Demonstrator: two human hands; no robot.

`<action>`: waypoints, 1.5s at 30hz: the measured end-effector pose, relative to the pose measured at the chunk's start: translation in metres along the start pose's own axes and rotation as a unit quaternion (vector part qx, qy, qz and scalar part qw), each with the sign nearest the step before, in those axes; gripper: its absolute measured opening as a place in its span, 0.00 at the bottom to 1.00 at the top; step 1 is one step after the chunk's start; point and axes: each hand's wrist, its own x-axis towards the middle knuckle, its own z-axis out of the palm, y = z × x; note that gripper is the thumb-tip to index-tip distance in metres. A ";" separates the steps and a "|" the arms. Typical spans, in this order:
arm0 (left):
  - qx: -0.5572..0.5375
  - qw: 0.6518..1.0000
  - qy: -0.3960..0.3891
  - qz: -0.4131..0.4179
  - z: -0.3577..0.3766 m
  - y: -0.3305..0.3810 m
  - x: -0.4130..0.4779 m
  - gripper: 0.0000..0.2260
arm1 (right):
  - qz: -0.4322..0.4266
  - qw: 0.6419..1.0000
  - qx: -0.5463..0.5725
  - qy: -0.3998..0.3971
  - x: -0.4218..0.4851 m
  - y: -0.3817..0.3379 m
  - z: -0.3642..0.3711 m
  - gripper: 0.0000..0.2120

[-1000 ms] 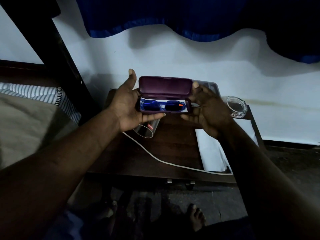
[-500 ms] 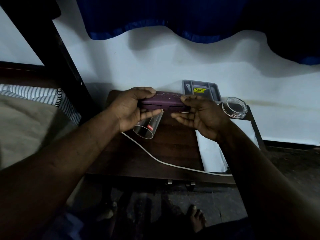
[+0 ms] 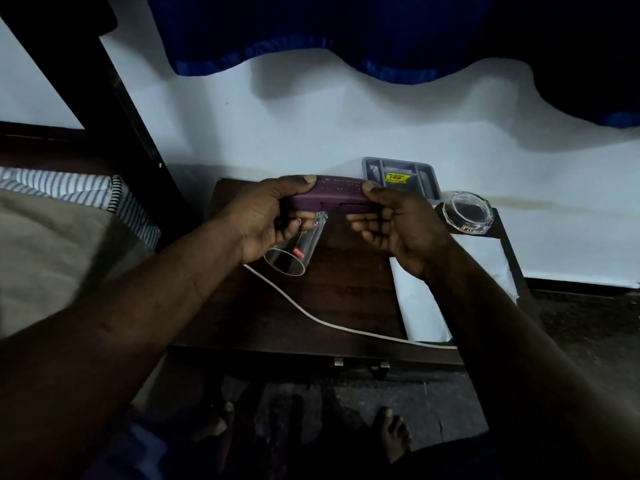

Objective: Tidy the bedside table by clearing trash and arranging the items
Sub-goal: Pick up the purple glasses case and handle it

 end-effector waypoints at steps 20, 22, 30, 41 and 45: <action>0.086 0.990 -0.024 0.108 -0.018 0.007 0.011 0.19 | -0.054 0.997 -0.041 0.048 0.006 0.004 -0.006 0.05; 0.112 0.986 -0.028 0.121 -0.021 0.007 0.012 0.20 | -0.069 0.994 -0.056 0.056 0.009 0.007 -0.005 0.04; 0.050 0.990 0.033 0.126 -0.034 0.012 0.029 0.14 | -0.248 0.901 -0.328 0.140 0.035 0.009 0.003 0.24; 0.080 0.991 0.076 0.079 -0.053 0.008 0.075 0.11 | -0.282 0.691 -0.663 0.061 0.075 0.001 0.013 0.25; 0.045 0.991 0.109 0.057 -0.052 0.003 0.091 0.10 | -0.282 0.655 -0.699 0.060 0.092 0.001 0.017 0.24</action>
